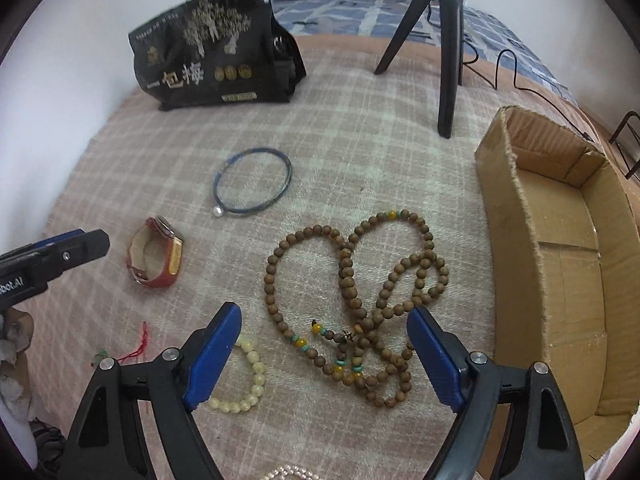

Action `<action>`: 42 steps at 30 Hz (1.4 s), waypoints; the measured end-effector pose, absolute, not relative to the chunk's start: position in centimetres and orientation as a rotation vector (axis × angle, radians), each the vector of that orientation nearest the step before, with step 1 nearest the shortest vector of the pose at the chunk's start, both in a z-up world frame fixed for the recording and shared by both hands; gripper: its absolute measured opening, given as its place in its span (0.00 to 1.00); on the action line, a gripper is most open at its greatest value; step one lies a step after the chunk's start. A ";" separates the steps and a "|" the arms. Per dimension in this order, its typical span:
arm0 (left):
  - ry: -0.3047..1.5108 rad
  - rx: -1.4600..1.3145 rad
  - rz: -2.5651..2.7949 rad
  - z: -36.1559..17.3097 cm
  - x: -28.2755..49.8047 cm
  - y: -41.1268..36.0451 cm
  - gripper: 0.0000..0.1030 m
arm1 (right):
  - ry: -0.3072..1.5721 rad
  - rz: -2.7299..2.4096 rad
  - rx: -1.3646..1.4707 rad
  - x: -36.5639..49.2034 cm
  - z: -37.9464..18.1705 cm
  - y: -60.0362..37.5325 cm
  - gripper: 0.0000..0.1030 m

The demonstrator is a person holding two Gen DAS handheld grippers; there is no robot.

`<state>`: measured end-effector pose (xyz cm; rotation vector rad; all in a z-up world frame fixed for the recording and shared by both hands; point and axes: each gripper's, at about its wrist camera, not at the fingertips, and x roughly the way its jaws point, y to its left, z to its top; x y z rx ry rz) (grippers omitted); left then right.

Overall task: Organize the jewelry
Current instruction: 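Grasp the brown watch with the left tool while the right tool grasps the wooden bead necklace, then carry the watch and necklace over the cardboard box and open both tools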

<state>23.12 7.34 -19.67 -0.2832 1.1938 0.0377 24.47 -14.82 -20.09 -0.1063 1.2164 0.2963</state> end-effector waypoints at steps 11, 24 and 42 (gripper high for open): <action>1.274 -0.298 0.040 -22.9 24.7 7.4 0.45 | 1.260 0.256 -0.122 25.7 -22.7 -15.4 0.87; 1.283 -0.284 0.029 -23.9 25.7 5.9 0.20 | 1.237 0.318 -0.056 26.0 -22.5 -15.3 0.24; 1.195 -0.324 -0.010 -20.8 24.3 6.4 0.07 | 1.114 0.361 0.006 25.0 -18.5 -15.5 0.11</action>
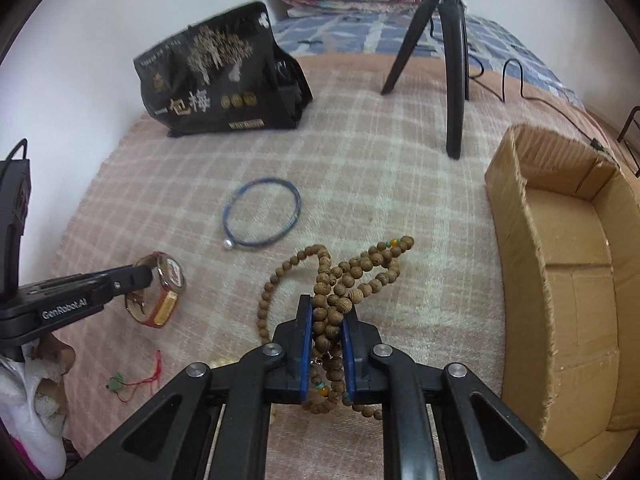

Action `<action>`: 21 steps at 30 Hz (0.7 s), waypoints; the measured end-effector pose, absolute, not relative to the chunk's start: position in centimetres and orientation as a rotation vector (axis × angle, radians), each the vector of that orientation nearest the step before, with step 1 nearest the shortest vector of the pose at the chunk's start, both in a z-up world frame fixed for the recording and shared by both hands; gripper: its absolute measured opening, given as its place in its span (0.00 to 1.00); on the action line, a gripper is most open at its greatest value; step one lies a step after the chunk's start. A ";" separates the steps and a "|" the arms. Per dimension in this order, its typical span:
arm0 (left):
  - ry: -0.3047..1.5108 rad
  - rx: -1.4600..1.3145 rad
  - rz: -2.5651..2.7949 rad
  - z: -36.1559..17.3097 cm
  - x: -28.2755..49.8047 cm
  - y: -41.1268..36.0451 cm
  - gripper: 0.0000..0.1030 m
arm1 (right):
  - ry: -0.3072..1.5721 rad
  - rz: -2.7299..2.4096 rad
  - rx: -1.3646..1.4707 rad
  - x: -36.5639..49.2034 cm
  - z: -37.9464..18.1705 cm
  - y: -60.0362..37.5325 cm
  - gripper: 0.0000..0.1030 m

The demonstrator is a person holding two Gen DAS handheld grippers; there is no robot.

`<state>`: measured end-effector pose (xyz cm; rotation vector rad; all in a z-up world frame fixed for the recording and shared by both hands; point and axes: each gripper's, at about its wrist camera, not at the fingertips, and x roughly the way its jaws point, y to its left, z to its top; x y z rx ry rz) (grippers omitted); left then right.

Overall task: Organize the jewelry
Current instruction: 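Carry the watch and necklace over the cardboard box and open both tools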

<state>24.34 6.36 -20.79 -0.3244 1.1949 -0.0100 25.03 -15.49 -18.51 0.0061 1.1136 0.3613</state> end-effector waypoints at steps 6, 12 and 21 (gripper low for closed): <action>1.126 -0.325 -0.063 -17.9 24.4 5.0 0.07 | 1.019 0.383 0.030 24.5 -14.6 -15.4 0.11; 1.064 -0.340 -0.119 -15.0 23.9 3.4 0.07 | 0.921 0.393 0.062 23.8 -10.4 -16.4 0.11; 1.004 -0.346 -0.186 -12.3 23.5 0.4 0.07 | 0.820 0.365 0.112 22.9 -6.3 -19.6 0.11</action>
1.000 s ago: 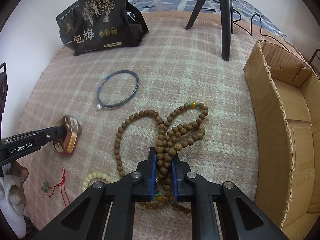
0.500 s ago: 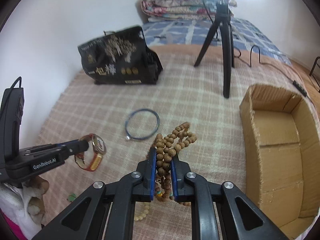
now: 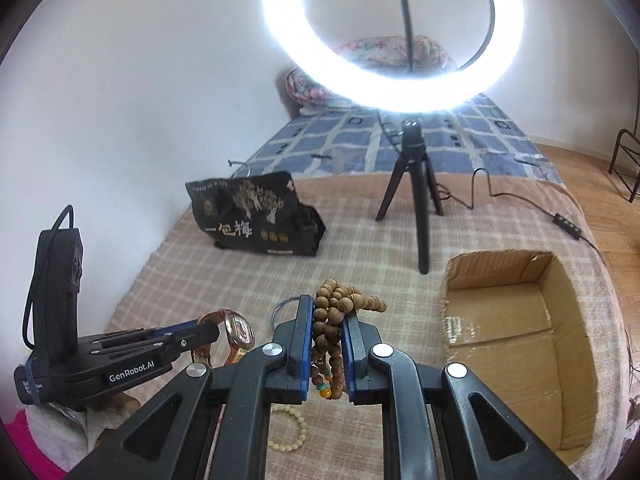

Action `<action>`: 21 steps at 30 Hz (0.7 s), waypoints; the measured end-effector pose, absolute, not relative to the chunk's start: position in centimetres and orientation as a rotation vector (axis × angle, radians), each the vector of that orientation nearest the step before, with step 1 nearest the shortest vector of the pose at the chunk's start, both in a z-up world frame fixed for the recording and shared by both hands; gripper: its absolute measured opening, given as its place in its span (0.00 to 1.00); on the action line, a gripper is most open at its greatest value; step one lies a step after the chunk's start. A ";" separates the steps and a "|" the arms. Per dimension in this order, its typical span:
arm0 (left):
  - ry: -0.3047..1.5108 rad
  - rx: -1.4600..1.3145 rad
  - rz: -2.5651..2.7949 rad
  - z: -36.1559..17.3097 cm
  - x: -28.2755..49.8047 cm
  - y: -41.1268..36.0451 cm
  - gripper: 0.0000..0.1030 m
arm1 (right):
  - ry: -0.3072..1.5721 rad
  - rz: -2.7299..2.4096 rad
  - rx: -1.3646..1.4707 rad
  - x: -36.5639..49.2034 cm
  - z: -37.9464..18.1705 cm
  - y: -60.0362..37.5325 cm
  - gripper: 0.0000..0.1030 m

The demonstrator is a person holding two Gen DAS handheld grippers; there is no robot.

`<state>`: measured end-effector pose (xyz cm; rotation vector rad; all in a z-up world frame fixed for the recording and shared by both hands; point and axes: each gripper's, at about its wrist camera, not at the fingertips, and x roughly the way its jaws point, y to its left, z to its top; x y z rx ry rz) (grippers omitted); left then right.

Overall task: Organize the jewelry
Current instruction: 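Carry the watch and necklace over the cardboard box and open both tools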

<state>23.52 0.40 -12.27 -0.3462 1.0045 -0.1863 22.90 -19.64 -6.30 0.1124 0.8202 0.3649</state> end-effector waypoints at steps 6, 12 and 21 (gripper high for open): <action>1.004 -0.326 -0.246 -11.8 23.5 -2.8 0.07 | 0.774 0.305 0.138 22.2 -4.9 -23.2 0.11; 1.014 -0.292 -0.299 -12.1 23.5 -6.5 0.07 | 0.746 0.224 0.162 21.4 -3.6 -27.8 0.11; 1.023 -0.273 -0.366 -12.7 24.3 -12.3 0.07 | 0.758 0.118 0.171 20.3 -3.9 -33.6 0.11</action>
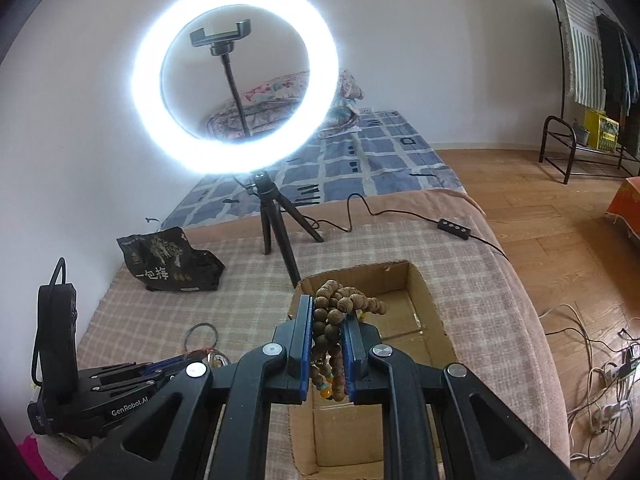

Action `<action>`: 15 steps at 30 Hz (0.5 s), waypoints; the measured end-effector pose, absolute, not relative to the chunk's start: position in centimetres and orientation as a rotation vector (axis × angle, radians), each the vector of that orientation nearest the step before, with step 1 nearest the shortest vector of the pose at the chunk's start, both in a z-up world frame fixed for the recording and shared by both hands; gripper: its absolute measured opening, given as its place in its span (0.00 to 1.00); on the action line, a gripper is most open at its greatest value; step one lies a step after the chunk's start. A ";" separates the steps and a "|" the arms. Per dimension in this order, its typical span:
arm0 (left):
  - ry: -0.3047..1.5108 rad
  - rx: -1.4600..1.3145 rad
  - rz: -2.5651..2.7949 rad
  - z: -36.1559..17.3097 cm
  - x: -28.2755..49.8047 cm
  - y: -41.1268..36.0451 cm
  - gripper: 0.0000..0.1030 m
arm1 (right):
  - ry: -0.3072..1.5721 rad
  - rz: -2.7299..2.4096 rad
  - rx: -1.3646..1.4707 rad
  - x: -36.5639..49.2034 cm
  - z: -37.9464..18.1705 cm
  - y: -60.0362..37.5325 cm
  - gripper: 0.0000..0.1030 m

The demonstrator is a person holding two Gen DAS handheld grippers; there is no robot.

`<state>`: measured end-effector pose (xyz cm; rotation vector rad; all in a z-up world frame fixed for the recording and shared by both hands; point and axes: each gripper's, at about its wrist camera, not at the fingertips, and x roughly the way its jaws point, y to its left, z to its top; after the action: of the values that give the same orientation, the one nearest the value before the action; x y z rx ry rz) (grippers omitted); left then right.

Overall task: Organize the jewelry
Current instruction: 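Carry the watch and necklace over the cardboard box and open both tools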

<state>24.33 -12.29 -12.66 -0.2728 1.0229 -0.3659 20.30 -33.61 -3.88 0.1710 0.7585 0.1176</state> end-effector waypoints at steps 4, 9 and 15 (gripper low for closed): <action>1.024 -0.269 -0.384 -13.0 25.1 -14.7 0.07 | 0.796 0.101 0.178 20.0 -5.0 -35.4 0.11; 1.043 -0.243 -0.400 -14.1 25.8 -17.2 0.07 | 0.854 0.086 0.169 19.7 -7.0 -37.1 0.11; 1.067 -0.236 -0.407 -15.5 26.2 -18.8 0.07 | 0.925 0.074 0.175 19.6 -9.2 -38.5 0.11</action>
<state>26.16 -18.76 -15.49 -0.2362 1.0669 -0.4074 19.57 -38.47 -9.25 0.1750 0.9246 0.0735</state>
